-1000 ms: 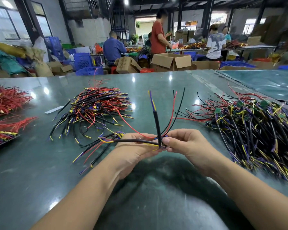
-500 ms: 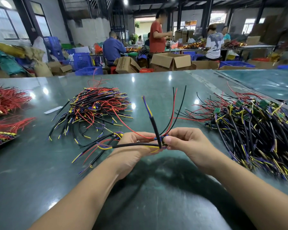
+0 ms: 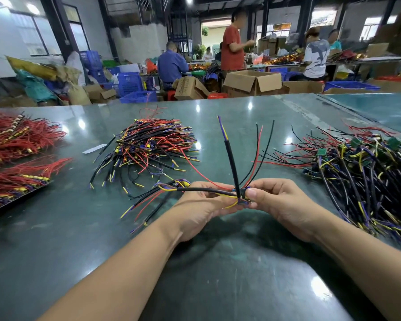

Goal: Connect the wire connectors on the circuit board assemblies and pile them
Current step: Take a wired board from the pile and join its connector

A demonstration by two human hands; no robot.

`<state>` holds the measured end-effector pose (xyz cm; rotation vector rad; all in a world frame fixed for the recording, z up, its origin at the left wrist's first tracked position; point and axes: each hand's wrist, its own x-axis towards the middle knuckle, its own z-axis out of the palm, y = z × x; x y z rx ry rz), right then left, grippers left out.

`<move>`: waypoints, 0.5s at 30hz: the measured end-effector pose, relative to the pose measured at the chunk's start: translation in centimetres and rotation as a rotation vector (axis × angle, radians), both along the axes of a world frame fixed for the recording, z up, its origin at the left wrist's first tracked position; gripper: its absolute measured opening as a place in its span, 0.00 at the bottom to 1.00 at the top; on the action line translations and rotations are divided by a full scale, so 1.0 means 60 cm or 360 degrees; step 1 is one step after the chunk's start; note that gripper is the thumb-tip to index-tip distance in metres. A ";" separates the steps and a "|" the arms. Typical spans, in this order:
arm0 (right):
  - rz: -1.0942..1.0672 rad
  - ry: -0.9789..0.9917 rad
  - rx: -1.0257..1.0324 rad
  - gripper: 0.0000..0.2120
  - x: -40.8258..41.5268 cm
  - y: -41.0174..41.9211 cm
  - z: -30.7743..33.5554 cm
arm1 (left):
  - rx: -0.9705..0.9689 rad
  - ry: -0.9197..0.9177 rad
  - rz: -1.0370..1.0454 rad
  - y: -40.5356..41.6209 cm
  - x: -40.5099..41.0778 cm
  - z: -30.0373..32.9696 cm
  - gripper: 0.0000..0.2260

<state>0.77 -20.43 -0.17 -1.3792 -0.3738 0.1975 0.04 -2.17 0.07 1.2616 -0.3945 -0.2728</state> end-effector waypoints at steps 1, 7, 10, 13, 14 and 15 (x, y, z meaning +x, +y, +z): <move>0.0004 0.0003 0.0004 0.06 0.000 0.000 0.001 | -0.0024 0.0014 0.0008 0.000 0.000 -0.001 0.07; -0.0026 0.0032 0.0051 0.07 0.001 0.003 0.002 | -0.0061 0.0042 0.0063 -0.003 0.002 -0.001 0.06; -0.0124 -0.0007 -0.0002 0.07 0.003 0.010 -0.002 | -0.0065 0.0093 0.0149 -0.007 0.006 0.000 0.06; -0.0171 -0.0080 -0.0107 0.12 0.003 0.012 -0.006 | 0.0082 0.0069 0.0250 -0.012 0.010 -0.002 0.05; -0.0155 -0.0092 -0.0127 0.13 0.003 0.010 -0.007 | 0.0129 0.0067 0.0260 -0.011 0.010 -0.004 0.06; -0.0125 -0.0094 -0.0133 0.14 0.001 0.007 -0.006 | 0.0160 0.0051 0.0234 -0.010 0.010 -0.004 0.06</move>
